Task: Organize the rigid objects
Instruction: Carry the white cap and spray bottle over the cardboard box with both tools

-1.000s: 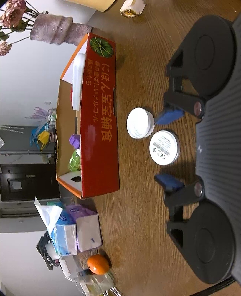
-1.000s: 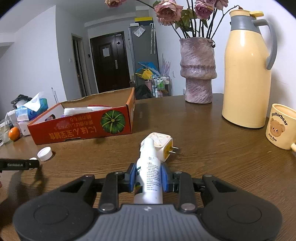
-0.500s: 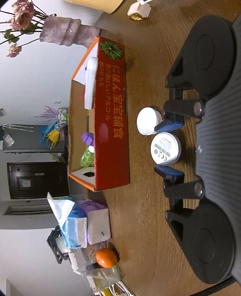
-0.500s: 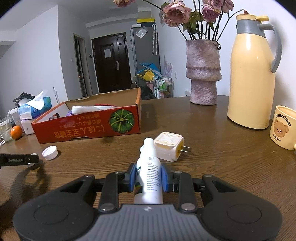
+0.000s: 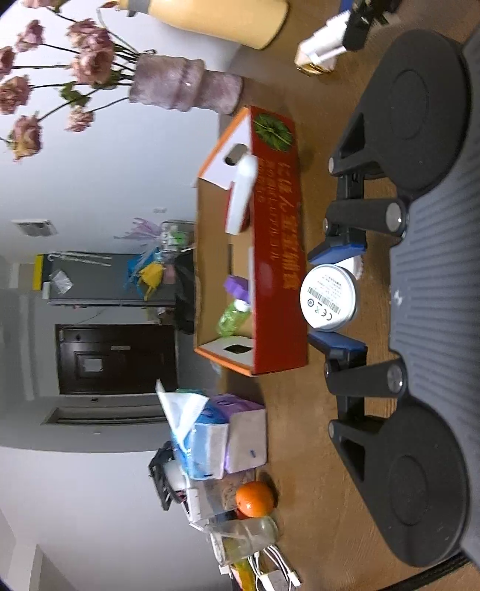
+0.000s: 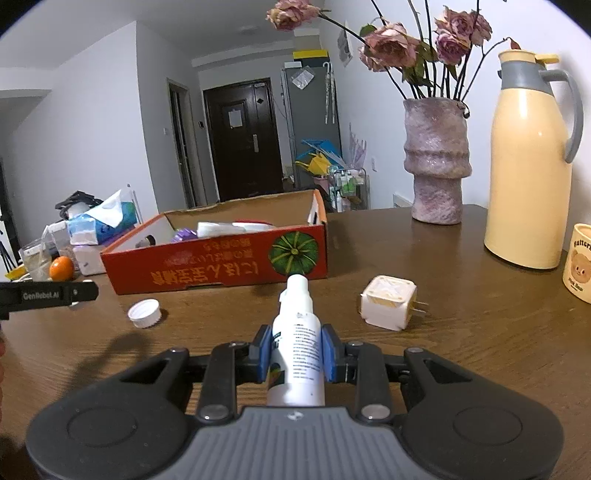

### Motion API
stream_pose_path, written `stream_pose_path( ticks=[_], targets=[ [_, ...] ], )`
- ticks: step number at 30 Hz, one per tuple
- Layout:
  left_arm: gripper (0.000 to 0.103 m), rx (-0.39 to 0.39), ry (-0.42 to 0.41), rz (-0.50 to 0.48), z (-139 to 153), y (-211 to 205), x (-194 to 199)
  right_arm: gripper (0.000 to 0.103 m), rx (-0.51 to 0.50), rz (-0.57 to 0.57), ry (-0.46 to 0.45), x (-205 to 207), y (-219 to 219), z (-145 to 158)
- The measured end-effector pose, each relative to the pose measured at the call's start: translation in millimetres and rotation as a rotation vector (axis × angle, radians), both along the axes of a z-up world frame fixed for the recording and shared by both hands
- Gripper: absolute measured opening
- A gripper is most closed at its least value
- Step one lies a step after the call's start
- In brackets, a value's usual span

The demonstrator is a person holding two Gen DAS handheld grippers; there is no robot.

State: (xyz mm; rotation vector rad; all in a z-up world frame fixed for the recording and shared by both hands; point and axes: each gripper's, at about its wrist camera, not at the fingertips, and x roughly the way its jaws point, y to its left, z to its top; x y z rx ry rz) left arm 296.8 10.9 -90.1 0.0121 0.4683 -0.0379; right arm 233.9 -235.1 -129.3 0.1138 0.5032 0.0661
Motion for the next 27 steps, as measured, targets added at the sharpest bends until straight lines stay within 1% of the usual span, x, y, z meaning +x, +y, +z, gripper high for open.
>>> stream_pose_path(
  ticks=[7, 11, 20, 27],
  targets=[
    [0.041, -0.03, -0.07, -0.01, 23, -12, -15, 0.027, 0.011, 0.007, -0.035, 3, 6, 11],
    [0.041, -0.041, -0.096, -0.018, 33, -19, -18, 0.027, 0.015, 0.014, -0.058, 6, 10, 18],
    [0.041, -0.062, -0.124, 0.0, 44, -27, -14, 0.027, 0.031, 0.039, -0.106, 18, 20, 33],
    [0.041, -0.086, -0.135, 0.032, 50, -23, 0, 0.027, 0.051, 0.04, -0.141, 35, 26, 43]
  ],
)
